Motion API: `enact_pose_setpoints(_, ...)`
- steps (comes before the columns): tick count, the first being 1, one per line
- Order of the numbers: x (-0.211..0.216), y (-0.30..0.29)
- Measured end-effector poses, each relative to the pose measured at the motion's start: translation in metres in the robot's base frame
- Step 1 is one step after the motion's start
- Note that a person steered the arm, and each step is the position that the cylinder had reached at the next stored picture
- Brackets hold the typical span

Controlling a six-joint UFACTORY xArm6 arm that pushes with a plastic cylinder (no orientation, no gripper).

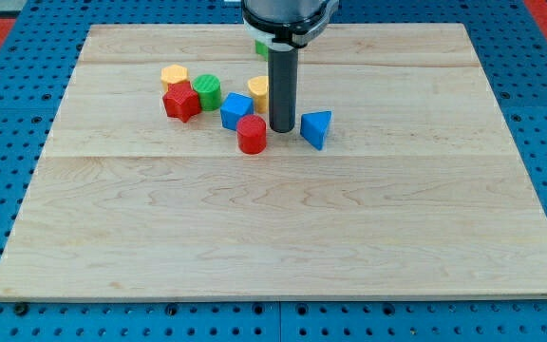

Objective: Slide the blue triangle to the blue cube

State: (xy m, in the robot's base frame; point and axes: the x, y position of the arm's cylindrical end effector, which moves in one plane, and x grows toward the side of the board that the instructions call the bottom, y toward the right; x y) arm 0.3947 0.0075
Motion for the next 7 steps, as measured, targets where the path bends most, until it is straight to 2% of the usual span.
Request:
enact_pose_setpoints(2,-0.03,0.02)
enact_pose_setpoints(5,-0.096,0.104)
enact_pose_setpoints(6,-0.07,0.146)
enact_pose_setpoints(7,-0.03,0.14)
